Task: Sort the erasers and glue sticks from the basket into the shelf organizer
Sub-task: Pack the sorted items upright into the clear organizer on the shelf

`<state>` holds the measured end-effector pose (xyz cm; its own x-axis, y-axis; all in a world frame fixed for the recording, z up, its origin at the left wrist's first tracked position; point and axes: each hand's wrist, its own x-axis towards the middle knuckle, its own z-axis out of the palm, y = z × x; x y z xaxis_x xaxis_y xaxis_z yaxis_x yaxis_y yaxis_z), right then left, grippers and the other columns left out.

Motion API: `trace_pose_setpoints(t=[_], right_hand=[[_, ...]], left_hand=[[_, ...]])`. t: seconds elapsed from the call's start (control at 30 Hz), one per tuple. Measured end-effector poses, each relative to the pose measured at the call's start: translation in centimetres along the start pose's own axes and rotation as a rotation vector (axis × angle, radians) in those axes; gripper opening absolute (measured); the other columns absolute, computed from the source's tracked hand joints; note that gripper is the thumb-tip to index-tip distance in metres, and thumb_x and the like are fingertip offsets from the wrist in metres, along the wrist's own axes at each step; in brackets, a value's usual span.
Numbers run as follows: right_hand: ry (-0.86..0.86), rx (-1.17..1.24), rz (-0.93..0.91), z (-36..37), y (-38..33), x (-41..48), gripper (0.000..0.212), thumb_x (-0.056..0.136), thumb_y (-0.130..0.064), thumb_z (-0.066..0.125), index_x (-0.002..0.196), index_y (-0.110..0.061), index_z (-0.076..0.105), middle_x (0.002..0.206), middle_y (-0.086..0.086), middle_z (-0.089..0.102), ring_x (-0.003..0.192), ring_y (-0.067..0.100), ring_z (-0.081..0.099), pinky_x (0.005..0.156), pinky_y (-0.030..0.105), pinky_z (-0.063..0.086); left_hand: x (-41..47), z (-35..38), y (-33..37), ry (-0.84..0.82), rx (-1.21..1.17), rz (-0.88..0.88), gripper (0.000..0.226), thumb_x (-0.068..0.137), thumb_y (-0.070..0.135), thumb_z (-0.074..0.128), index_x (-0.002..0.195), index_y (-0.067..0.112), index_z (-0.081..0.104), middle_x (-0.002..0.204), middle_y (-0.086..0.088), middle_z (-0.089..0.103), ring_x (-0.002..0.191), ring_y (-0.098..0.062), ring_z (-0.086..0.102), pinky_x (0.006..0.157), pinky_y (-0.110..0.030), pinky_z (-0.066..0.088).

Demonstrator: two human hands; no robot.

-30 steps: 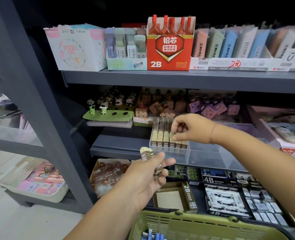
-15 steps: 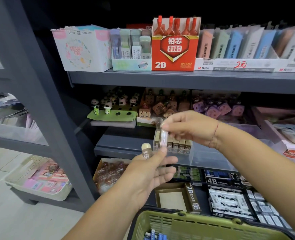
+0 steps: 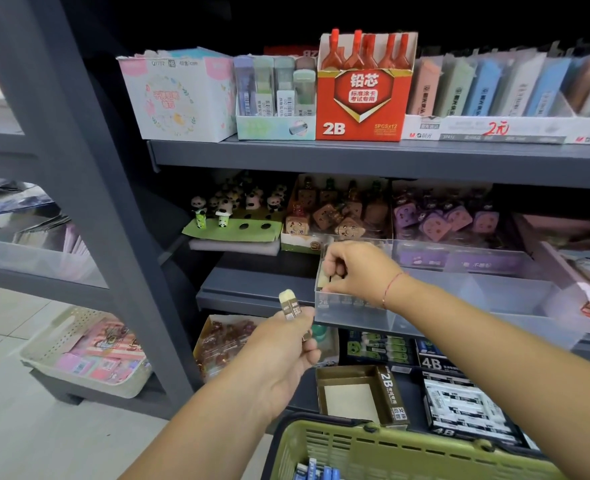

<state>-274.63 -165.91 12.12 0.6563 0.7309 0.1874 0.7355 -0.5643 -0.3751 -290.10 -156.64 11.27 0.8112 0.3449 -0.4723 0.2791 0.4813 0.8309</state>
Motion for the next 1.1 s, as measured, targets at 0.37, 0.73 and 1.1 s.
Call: trace_pose_setpoints(t=[0.37, 0.73, 1.1], right_hand=[[0.010, 0.421, -0.024, -2.5, -0.8, -1.7, 0.007, 0.084, -0.024, 0.071, 0.086, -0.017, 0.071, 0.086, -0.002, 0.069, 0.076, 0.009, 0.060, 0.075, 0.020, 0.050], [0.057, 0.552, 0.115, -4.2, -0.5, -2.6, 0.014, 0.080, -0.004, 0.073, 0.090, -0.004, 0.063, 0.069, 0.007, 0.064, 0.052, 0.007, 0.063, 0.053, 0.017, 0.049], [0.078, 0.275, 0.044, -2.7, -1.4, -1.6, 0.003, 0.083, -0.016, 0.072, 0.086, -0.018, 0.071, 0.076, -0.003, 0.070, 0.069, 0.013, 0.069, 0.071, 0.020, 0.055]], left_hand=[[0.7, 0.1, -0.2, -0.037, 0.215, 0.224, 0.005, 0.091, 0.009, 0.063, 0.095, 0.006, 0.062, 0.085, -0.011, 0.075, 0.064, -0.011, 0.062, 0.064, -0.022, 0.053], [1.8, 0.6, 0.0, 0.161, 0.487, 0.465, 0.031, 0.099, 0.028, 0.052, 0.130, 0.025, 0.055, 0.129, 0.010, 0.054, 0.111, -0.005, 0.050, 0.090, -0.020, 0.035], [4.7, -0.3, -2.1, -0.047, 0.468, 0.267, 0.040, 0.103, 0.036, 0.038, 0.142, 0.036, 0.044, 0.144, 0.009, 0.047, 0.133, -0.013, 0.041, 0.114, -0.041, 0.033]])
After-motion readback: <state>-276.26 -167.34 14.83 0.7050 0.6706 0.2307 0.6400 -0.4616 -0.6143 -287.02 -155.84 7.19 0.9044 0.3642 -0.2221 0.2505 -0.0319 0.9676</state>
